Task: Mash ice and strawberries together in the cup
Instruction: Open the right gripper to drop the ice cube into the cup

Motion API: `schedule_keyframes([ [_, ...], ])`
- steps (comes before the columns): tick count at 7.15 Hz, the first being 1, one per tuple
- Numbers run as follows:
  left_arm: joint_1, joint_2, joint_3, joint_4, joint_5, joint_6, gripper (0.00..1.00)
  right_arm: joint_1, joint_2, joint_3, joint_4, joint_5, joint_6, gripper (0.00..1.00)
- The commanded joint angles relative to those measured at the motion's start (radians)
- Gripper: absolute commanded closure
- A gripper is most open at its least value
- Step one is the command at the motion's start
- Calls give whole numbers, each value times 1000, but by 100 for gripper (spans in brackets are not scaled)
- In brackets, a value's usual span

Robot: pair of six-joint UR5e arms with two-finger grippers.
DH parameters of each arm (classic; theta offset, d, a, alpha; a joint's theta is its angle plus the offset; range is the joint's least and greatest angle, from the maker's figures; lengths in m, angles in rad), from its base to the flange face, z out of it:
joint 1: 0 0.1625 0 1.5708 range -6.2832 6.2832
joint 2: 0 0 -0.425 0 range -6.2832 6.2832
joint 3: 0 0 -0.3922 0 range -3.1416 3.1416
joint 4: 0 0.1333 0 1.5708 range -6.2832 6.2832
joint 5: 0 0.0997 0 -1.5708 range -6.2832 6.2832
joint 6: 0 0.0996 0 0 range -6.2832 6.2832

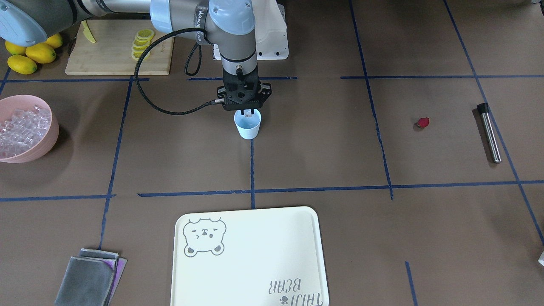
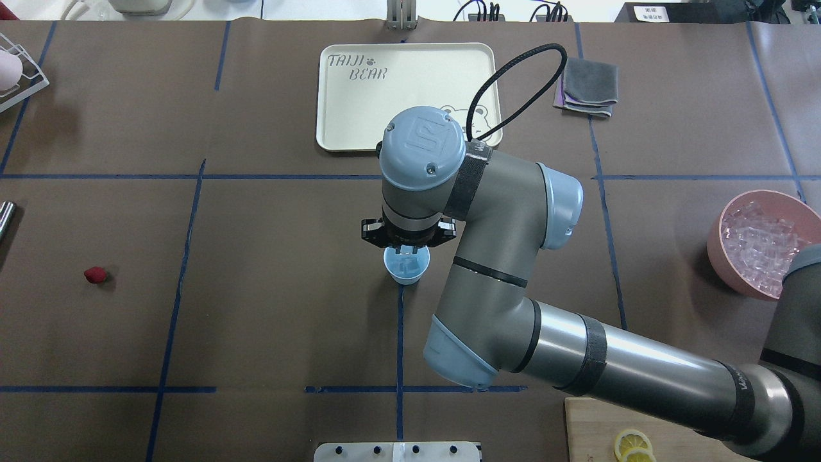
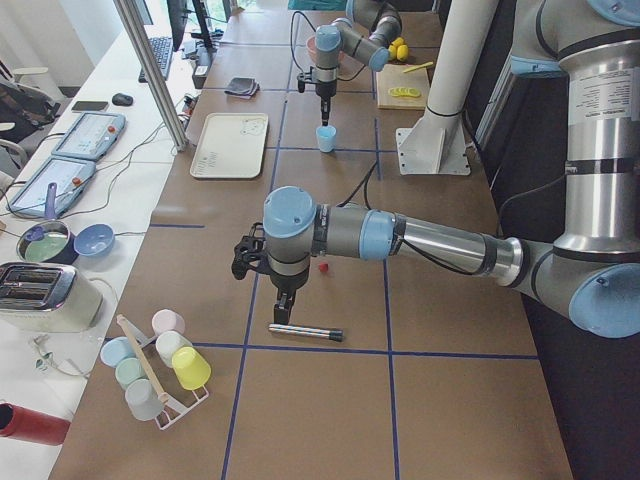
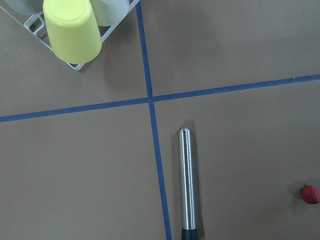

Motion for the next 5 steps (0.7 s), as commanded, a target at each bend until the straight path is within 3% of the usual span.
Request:
schedule_keyframes([
  [1, 0, 0, 2, -2, 0, 0, 0, -1, 0, -2, 0, -1, 0, 54],
  [3, 0, 0, 8, -6, 1, 0, 0, -1, 0, -2, 0, -1, 0, 23],
  [5, 0, 0, 8, -8, 0, 0, 0, -1, -1, -1, 0, -2, 0, 17],
])
